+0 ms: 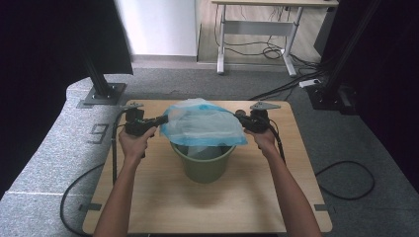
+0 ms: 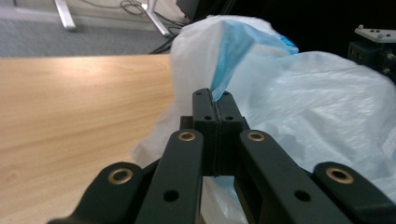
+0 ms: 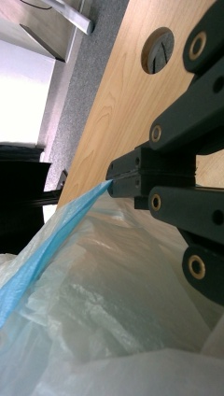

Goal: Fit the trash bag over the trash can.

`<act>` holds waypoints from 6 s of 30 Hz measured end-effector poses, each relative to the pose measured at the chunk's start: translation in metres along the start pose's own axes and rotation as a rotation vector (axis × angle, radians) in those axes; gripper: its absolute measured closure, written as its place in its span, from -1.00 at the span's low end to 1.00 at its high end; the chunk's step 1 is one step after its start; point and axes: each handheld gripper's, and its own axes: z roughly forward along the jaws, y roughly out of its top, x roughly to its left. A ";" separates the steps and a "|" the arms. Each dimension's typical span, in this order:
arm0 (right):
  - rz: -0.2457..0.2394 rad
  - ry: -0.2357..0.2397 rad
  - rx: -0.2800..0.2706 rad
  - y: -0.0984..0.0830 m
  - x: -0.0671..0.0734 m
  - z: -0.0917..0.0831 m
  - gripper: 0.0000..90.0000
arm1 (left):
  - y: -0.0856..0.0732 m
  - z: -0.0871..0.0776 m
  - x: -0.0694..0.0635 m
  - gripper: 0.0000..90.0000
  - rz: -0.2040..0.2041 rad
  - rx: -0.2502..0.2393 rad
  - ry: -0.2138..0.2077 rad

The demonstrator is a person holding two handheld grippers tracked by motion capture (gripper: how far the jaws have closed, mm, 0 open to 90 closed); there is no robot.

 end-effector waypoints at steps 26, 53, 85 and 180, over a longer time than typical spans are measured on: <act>0.030 0.055 0.197 -0.026 0.005 0.040 0.97 | -0.023 0.038 0.025 1.00 -0.077 0.176 -0.016; 0.083 -0.014 -0.094 0.010 0.013 -0.063 0.15 | -0.027 0.025 0.013 1.00 -0.036 0.144 -0.040; -0.045 0.160 -0.051 -0.007 0.099 -0.121 0.97 | -0.028 0.011 0.002 0.99 0.011 0.121 -0.035; -0.179 0.142 0.184 -0.096 0.126 -0.074 0.97 | -0.022 -0.027 -0.053 -0.10 0.322 0.003 0.167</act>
